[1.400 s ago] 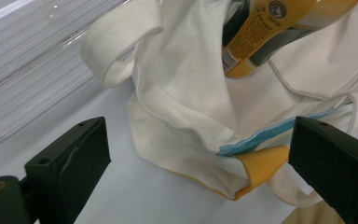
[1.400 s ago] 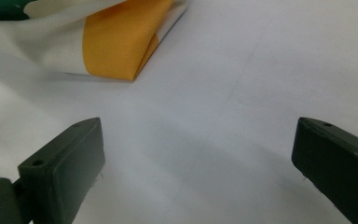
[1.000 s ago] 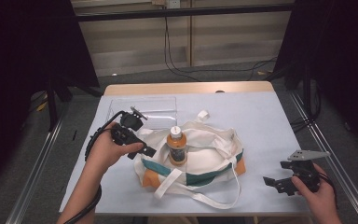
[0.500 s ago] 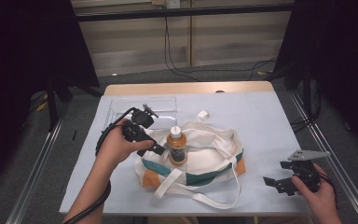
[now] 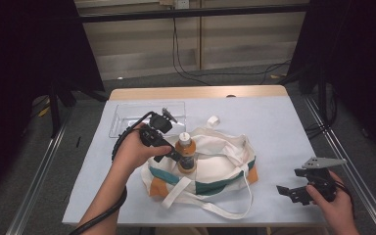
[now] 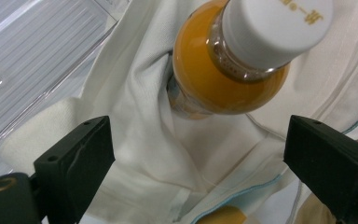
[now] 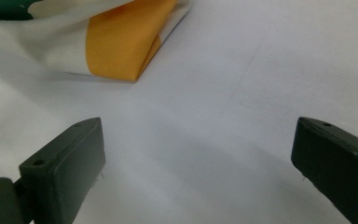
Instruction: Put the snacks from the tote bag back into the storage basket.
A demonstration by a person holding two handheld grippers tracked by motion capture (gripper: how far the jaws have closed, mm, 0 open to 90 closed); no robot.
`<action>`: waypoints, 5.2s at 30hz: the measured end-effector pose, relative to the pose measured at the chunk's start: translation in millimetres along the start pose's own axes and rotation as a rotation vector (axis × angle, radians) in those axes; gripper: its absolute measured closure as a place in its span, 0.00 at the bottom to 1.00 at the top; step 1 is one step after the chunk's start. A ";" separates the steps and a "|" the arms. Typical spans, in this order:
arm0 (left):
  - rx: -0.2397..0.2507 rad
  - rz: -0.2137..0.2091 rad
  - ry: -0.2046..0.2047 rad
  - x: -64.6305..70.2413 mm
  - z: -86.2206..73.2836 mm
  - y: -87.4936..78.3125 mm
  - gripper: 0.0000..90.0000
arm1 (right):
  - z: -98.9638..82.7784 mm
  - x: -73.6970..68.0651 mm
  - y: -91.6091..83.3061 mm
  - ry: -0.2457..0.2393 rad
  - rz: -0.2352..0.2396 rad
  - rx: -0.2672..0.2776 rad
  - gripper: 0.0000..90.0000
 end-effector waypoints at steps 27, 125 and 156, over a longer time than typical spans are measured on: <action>-0.008 -0.015 0.056 8.0 18.7 20.2 0.17 | 0.1 0.3 -0.6 -0.003 0.004 -0.002 0.03; -0.113 -0.074 0.016 9.2 58.6 -22.6 0.33 | 1.0 3.6 -3.3 0.001 0.006 0.013 0.03; -0.112 -0.069 0.007 -0.9 71.8 -42.1 0.33 | 1.8 1.0 -2.1 0.002 0.017 0.015 0.03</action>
Point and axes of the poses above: each handheld gripper's, and its own axes: y roughly forward along the jaws, z roughly out of its top, x roughly to its right, the point moved 7 cm from there along y, roughly forward along the jaws, and after that the axes turned 8 degrees about y, right-handed, at the moved point
